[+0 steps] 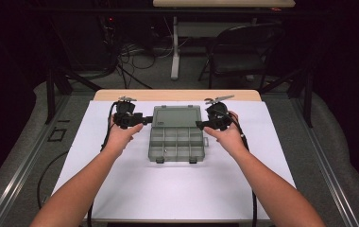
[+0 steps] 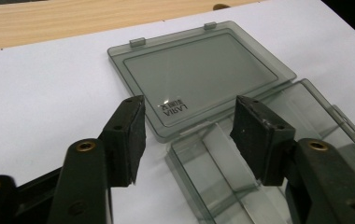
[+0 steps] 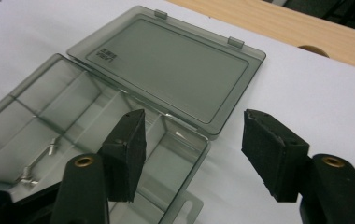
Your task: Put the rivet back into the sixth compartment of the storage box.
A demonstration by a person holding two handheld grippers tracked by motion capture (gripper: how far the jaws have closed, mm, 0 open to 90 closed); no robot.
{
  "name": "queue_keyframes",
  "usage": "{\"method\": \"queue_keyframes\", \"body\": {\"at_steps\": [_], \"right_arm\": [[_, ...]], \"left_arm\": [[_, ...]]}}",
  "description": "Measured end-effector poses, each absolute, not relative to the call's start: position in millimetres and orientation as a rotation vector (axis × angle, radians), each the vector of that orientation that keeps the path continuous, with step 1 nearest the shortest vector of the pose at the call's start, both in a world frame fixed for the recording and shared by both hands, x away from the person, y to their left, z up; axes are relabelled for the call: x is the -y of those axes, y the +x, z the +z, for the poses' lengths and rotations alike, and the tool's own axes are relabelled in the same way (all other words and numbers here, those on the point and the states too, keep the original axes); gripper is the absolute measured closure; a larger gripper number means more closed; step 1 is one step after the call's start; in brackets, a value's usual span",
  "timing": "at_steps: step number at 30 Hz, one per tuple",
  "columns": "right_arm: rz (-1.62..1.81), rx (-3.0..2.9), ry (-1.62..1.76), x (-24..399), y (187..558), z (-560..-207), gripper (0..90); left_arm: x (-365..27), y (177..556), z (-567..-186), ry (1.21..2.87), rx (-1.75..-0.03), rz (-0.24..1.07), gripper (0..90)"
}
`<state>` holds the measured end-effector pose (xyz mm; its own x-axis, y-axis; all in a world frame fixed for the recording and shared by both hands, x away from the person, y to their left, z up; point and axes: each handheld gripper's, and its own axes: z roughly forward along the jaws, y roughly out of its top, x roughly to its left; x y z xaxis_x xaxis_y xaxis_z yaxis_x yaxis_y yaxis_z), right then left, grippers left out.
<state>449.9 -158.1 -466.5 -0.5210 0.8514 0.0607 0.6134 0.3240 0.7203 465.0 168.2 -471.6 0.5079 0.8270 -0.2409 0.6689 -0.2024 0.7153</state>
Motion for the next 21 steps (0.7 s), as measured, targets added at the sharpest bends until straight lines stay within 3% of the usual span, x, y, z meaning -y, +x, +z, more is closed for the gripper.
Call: {"method": "queue_keyframes", "body": {"at_steps": [11, 21], "right_arm": [[0.989, -2.269, 1.404, 154.9, 479.3, -475.7, 42.3], [0.935, -2.285, 1.421, 148.7, 499.8, -474.1, 42.9]], "left_arm": [[-168.7, 482.1, -477.1, 1.961, -1.27, 0.288, 50.5], [-157.6, 496.8, -475.9, 1.993, -1.298, 0.283, 48.3]]}}
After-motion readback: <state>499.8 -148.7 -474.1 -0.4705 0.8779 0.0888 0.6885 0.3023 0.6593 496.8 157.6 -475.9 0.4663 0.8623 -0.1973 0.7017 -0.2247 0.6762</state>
